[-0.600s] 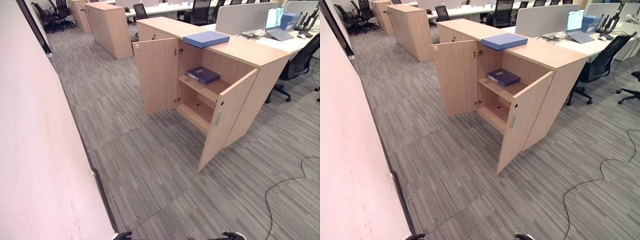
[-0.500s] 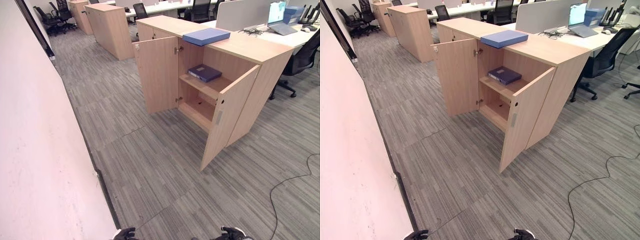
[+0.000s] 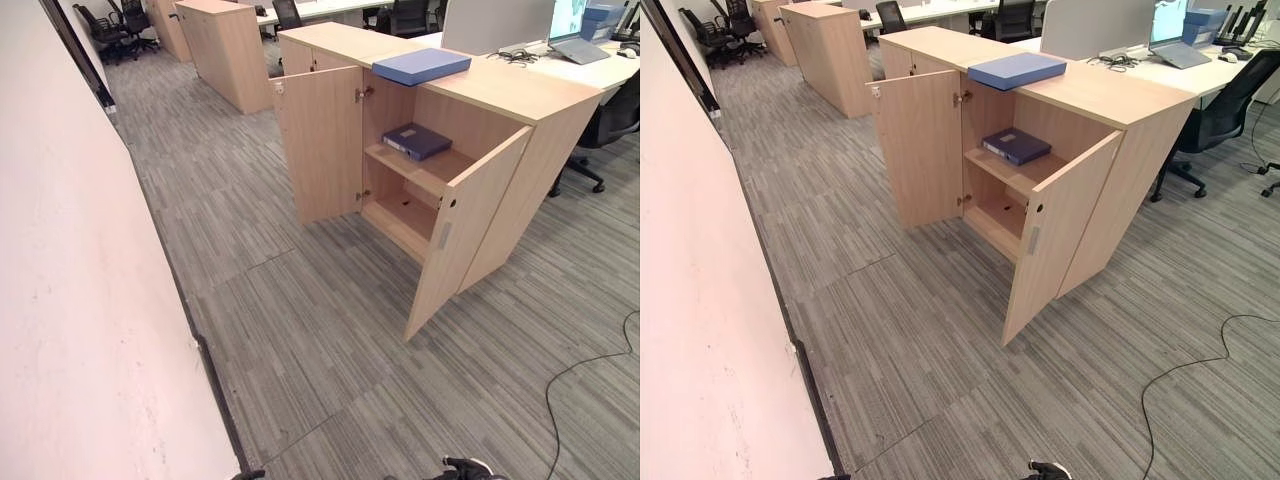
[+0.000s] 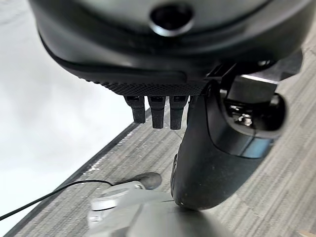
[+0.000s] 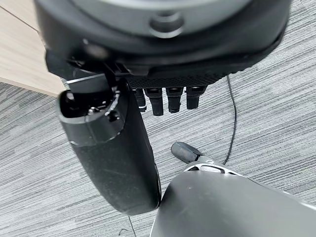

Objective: Put the empty folder in the office cabinet

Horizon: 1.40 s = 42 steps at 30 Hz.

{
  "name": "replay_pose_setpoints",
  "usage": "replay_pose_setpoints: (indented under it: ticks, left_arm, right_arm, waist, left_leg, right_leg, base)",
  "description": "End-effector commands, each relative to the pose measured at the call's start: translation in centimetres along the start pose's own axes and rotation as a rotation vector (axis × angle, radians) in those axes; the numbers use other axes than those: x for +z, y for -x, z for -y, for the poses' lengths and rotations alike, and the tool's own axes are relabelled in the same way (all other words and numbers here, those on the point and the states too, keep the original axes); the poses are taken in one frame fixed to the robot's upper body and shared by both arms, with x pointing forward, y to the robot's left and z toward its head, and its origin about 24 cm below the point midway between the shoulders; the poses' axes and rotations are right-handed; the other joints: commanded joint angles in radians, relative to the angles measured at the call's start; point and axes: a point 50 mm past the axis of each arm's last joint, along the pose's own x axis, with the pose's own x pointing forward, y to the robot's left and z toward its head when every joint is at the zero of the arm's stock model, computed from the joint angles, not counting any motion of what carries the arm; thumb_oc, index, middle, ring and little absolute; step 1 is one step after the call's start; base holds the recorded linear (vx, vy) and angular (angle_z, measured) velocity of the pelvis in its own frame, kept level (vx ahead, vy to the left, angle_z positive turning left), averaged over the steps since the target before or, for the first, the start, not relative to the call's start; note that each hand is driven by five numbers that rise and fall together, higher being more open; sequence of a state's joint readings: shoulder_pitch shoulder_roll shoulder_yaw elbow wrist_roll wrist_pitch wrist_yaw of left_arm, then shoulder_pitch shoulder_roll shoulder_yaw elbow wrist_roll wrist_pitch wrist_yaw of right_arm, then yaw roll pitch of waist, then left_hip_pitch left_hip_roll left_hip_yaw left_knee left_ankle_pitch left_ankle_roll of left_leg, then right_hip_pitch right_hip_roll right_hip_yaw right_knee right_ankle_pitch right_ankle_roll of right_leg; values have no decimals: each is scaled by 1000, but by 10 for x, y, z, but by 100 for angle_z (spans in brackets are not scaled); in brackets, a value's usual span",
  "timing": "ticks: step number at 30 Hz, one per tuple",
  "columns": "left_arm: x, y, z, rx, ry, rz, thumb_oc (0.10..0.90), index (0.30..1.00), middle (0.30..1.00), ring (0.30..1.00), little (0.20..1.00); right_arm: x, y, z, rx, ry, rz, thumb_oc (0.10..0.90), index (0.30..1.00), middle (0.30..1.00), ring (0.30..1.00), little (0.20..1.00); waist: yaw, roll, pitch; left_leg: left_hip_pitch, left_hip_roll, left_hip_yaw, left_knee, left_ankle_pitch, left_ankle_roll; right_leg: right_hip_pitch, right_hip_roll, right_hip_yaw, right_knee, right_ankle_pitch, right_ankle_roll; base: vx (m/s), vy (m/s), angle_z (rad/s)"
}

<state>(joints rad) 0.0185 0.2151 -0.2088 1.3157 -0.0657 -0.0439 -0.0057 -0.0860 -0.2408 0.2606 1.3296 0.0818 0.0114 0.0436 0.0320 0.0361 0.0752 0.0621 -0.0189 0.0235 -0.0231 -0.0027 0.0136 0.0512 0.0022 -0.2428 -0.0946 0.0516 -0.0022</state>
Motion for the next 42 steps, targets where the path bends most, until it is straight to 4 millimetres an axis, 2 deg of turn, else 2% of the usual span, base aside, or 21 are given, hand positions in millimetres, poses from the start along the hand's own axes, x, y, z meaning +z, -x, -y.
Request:
replay_pose_setpoints:
  ticks: [1, 5, 9, 15, 24, 37, 42]
  left_arm:
    - [-9, 1, -3, 14, -58, -49, 800, 900, 900, 900, 900]
    - [-11, 1, -3, 19, -47, -55, 800, 900, 900, 900, 900]
    - [-8, 1, -3, 16, -56, -48, 800, 900, 900, 900, 900]
    - [-10, 1, -9, 31, -105, -62, 800, 900, 900, 900, 900]
    - [-11, 1, -8, 23, -130, -73, 800, 900, 900, 900, 900]
    - [-8, 1, -13, 35, -119, -70, 800, 900, 900, 900, 900]
    - [-11, 1, -13, 32, -138, -86, 800, 900, 900, 900, 900]
  right_arm:
    - [-10, 0, -3, 7, 66, -44, 800, 900, 900, 900, 900]
    - [-13, 2, 3, -8, -30, -29, 800, 900, 900, 900, 900]
    - [-22, 3, 6, -17, -48, -53, 800, 900, 900, 900, 900]
    - [-22, 3, 11, -29, 72, -70, 800, 900, 900, 900, 900]
    - [-24, 4, 14, -26, 106, -84, 800, 900, 900, 900, 900]
    - [-29, 4, 18, -21, 147, -132, 800, 900, 900, 900, 900]
    - [-23, 4, 19, -23, 152, -113, 800, 900, 900, 900, 900]
  waist:
    - [4, -45, -22]
    - [-6, -49, -22]
    - [-11, -49, -21]
    - [-10, -48, -14]
    - [-12, -44, -12]
    - [17, -53, 3]
    - [27, -56, 11]
  left_leg:
    - [-55, -25, -48, -64, 20, -39]
    - [-52, -20, -36, -64, 15, -38]
    - [-49, -19, -33, -64, 13, -37]
    - [-48, -21, -38, -64, 11, -38]
    - [-43, -23, -47, -64, 9, -38]
    - [-63, -37, -111, -64, 23, -44]
    - [-82, -42, -129, -64, 34, -47]
  right_leg:
    - [50, -15, 4, 7, -73, 96]
    - [45, -11, 18, 7, -72, 97]
    - [47, -11, 20, 7, -71, 97]
    - [51, -13, 18, 7, -74, 96]
    - [58, -15, 16, 7, -80, 93]
    - [63, -21, -46, 7, -85, 83]
    - [52, -22, -69, 7, -87, 83]
  base:
    - [0, 0, 0]
    - [0, -3, -1]
    - [2, -10, -6]
    - [3, -6, -4]
    - [0, 0, 0]
    - [8, -22, 15]
    - [-12, -27, 20]
